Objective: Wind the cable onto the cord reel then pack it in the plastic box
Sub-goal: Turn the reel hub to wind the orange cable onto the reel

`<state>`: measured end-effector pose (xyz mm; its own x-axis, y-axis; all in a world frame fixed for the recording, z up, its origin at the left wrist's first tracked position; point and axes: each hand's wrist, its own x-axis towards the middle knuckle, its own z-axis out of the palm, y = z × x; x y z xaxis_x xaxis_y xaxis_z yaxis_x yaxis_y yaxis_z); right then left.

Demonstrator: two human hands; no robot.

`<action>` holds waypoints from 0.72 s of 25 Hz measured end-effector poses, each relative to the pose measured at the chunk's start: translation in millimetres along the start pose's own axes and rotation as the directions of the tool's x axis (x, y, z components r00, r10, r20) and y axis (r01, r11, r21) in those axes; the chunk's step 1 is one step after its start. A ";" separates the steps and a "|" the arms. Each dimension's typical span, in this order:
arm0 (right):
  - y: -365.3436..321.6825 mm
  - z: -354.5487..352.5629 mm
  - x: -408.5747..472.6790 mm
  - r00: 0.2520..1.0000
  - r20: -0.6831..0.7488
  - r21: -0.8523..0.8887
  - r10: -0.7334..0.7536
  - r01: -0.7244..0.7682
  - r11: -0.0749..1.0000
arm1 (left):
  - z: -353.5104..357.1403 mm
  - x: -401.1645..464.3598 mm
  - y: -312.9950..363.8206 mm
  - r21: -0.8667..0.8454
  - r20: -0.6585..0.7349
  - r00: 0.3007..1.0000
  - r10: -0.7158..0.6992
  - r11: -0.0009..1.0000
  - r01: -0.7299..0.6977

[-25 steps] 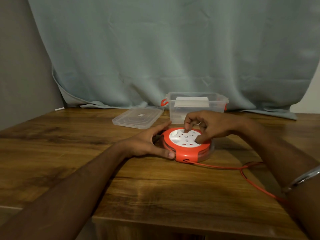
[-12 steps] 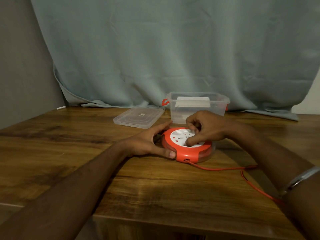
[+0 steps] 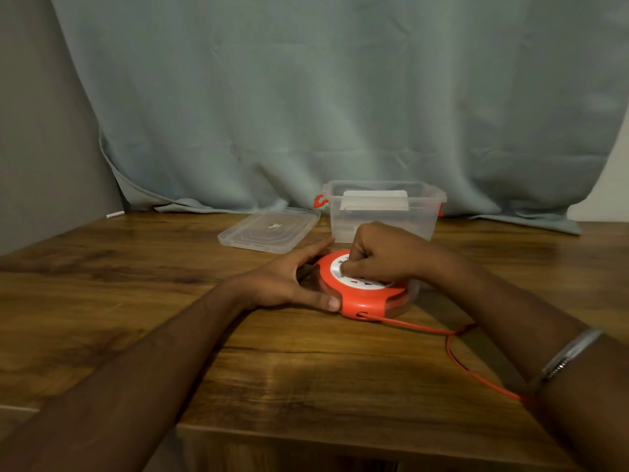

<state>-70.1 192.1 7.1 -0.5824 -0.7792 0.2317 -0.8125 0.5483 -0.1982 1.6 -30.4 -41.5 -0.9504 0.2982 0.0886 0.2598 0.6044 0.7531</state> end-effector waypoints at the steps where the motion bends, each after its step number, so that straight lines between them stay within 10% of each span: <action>1: 0.3 -2.0 0.2 1.000 -0.005 0.020 -0.012 0.012 1.000 | -0.1 -0.1 -0.4 0.001 -0.006 1.000 0.002 1.000 -0.002; 9: 32.6 -37.5 -16.4 0.975 0.217 0.202 0.042 -0.087 0.976 | -1.1 2.8 -3.6 0.026 -0.008 1.000 -0.017 1.000 0.018; 18: 16.7 -16.1 -9.9 0.998 0.042 0.087 0.041 -0.044 0.995 | 0.8 1.0 -2.6 0.010 -0.027 1.000 0.008 1.000 -0.007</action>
<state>-78.3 213.9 16.8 -0.6134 -0.7683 0.1831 -0.7804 0.5539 -0.2901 0.2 -31.1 -43.9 -0.9527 0.2825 0.1119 0.2684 0.6093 0.7461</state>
